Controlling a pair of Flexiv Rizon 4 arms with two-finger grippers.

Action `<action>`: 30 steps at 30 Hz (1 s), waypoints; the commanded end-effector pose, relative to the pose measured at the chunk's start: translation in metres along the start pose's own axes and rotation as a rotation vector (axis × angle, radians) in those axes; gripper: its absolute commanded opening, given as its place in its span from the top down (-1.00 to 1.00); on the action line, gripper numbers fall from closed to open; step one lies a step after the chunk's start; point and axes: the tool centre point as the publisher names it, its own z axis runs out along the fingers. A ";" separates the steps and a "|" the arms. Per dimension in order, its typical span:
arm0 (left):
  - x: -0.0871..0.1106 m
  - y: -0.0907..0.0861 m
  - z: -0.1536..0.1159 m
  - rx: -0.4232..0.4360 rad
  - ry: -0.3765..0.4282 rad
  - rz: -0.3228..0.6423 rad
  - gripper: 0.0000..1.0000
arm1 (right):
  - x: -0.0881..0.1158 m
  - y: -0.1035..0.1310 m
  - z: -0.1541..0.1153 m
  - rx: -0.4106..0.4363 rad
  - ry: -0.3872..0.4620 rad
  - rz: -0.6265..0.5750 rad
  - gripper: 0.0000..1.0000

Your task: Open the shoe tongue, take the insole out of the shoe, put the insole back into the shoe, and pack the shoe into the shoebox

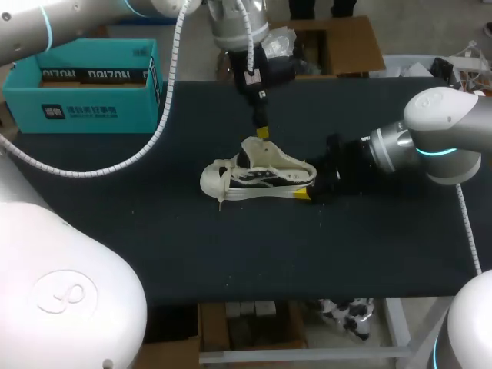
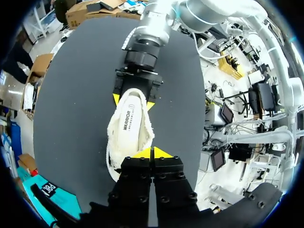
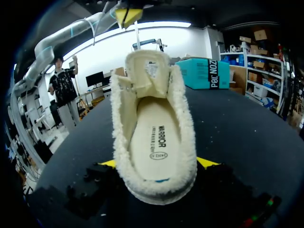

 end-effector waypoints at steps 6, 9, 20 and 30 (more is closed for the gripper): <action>-0.018 -0.016 0.044 -0.334 -0.024 0.461 1.00 | -0.001 -0.006 0.006 -0.003 0.003 0.000 1.00; -0.022 -0.014 0.058 -0.333 -0.035 0.474 1.00 | -0.001 -0.006 0.006 -0.003 0.003 0.000 1.00; -0.029 0.006 0.100 -0.209 -0.054 0.431 1.00 | -0.001 -0.006 0.006 -0.003 0.003 0.000 1.00; -0.031 0.017 0.124 -0.153 -0.019 0.402 1.00 | -0.001 -0.006 0.006 -0.003 0.003 0.000 1.00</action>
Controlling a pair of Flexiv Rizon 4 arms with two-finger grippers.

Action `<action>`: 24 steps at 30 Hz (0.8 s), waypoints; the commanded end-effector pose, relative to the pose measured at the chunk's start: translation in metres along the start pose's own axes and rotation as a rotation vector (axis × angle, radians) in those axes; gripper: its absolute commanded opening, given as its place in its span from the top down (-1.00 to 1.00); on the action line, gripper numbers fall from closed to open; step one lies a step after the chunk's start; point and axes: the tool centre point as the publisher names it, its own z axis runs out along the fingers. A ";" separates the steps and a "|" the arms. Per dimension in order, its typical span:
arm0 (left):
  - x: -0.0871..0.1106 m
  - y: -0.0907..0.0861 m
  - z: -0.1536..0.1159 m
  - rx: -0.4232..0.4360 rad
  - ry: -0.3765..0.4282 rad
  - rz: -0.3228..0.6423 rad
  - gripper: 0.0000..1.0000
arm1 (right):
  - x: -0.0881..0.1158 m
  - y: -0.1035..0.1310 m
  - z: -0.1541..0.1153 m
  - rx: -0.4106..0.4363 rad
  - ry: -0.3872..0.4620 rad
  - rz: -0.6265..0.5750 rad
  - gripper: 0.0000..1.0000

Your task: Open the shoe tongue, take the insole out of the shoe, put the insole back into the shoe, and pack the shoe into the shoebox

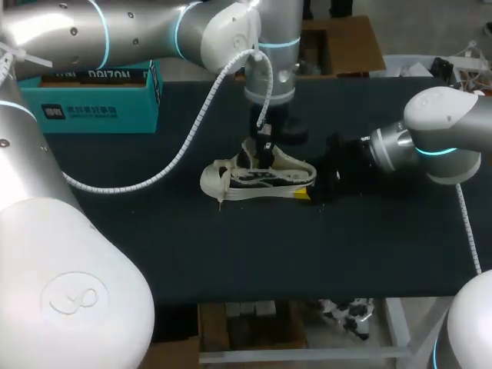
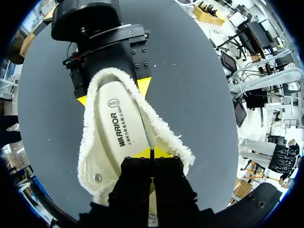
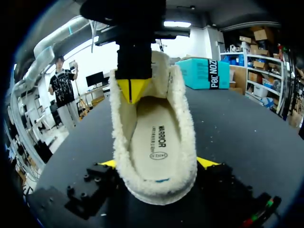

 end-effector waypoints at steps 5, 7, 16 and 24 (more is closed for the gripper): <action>0.002 0.000 0.024 0.060 0.014 -0.013 1.00 | -0.001 -0.006 0.006 -0.004 0.003 0.000 1.00; 0.001 -0.001 0.028 0.062 0.015 -0.018 1.00 | -0.001 -0.006 0.006 -0.004 0.003 0.000 1.00; 0.002 -0.001 0.036 0.045 -0.016 -0.072 0.47 | -0.001 -0.006 0.006 -0.004 0.003 0.000 1.00; 0.003 -0.001 0.047 0.024 -0.054 -0.113 0.37 | -0.001 -0.006 0.006 -0.004 0.003 0.000 1.00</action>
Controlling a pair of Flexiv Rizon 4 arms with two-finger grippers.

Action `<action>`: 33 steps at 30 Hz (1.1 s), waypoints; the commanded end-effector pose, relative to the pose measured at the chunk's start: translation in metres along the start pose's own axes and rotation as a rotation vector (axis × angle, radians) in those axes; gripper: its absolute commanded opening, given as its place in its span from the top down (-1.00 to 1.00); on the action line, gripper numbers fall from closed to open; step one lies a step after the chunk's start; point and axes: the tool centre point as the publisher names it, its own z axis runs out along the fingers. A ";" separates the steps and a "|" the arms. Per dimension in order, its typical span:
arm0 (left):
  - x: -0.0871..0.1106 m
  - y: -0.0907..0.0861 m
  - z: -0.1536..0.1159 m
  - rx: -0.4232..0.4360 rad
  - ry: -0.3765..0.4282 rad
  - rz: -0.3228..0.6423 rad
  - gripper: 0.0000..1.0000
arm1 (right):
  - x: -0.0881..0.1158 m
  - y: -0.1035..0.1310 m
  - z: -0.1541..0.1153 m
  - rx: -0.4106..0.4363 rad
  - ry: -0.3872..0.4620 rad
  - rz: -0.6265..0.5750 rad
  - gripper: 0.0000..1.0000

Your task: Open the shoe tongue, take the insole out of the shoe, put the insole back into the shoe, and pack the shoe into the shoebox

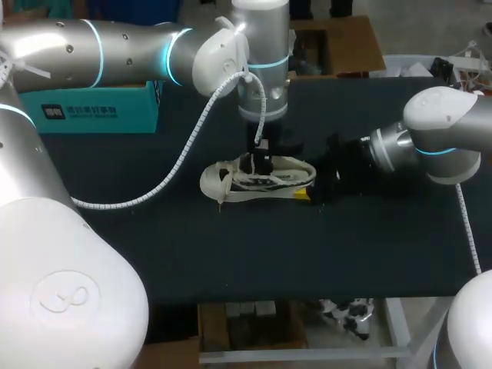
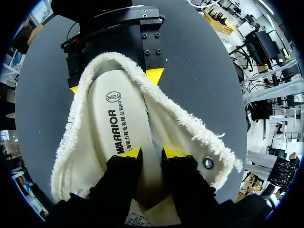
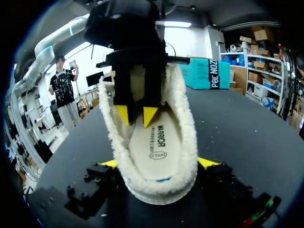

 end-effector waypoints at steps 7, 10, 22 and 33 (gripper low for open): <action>-0.001 0.005 0.029 -0.024 -0.089 -0.051 0.47 | -0.001 -0.006 0.005 -0.004 0.001 0.001 1.00; -0.006 0.009 0.038 -0.018 -0.123 -0.053 0.45 | -0.001 -0.006 0.005 -0.004 0.001 0.001 1.00; -0.042 0.015 0.072 -0.074 -0.343 -0.096 0.47 | -0.001 -0.006 0.005 -0.004 0.001 0.001 1.00; -0.079 0.018 0.073 -0.105 -0.401 -0.119 1.00 | -0.001 -0.006 0.005 -0.004 0.001 0.001 1.00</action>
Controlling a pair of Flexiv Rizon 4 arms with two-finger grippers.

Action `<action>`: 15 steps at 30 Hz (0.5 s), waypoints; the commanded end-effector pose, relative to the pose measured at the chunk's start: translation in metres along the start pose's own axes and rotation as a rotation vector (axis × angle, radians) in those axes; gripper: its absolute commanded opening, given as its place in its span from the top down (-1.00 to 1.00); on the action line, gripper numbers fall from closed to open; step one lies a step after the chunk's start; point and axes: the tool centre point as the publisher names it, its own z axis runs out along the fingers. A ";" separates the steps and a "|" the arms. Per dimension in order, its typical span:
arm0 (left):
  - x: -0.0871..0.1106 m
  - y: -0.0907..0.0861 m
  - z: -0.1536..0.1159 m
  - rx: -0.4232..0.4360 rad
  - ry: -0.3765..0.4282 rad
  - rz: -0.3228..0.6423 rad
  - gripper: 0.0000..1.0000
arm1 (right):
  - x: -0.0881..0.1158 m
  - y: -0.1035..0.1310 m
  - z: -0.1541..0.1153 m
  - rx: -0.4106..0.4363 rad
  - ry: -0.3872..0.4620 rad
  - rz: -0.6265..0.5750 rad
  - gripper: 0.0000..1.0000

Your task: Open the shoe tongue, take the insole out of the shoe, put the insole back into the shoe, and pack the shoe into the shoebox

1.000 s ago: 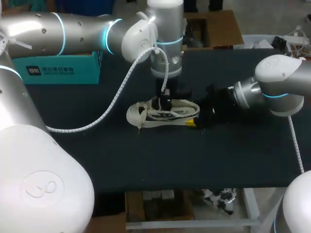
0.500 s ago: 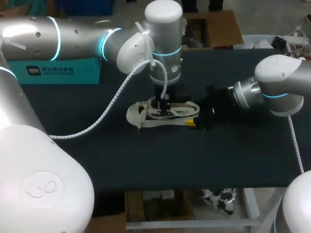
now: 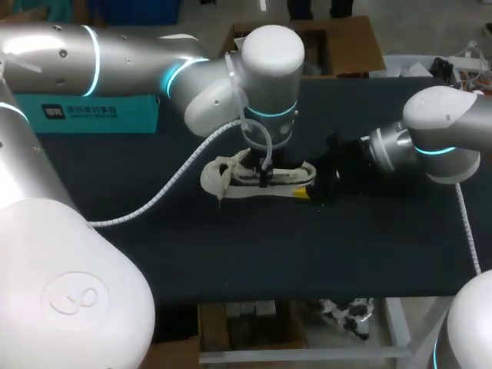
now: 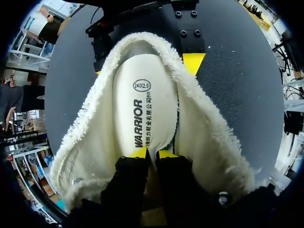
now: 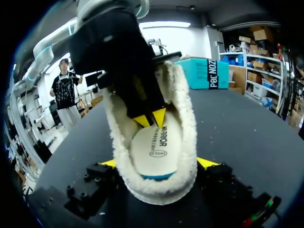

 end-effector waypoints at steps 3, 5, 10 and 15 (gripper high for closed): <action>-0.019 0.001 0.067 0.005 -0.029 -0.001 1.00 | 0.002 -0.006 0.005 -0.004 0.006 -0.002 1.00; -0.019 0.002 0.054 0.016 -0.039 0.002 1.00 | 0.002 -0.006 0.005 -0.004 0.006 -0.002 1.00; -0.019 0.004 0.017 0.068 -0.036 0.011 1.00 | 0.002 -0.006 0.005 -0.004 0.006 -0.002 1.00; -0.014 0.004 -0.019 0.143 -0.021 0.026 1.00 | 0.002 -0.006 0.005 -0.004 0.006 -0.002 1.00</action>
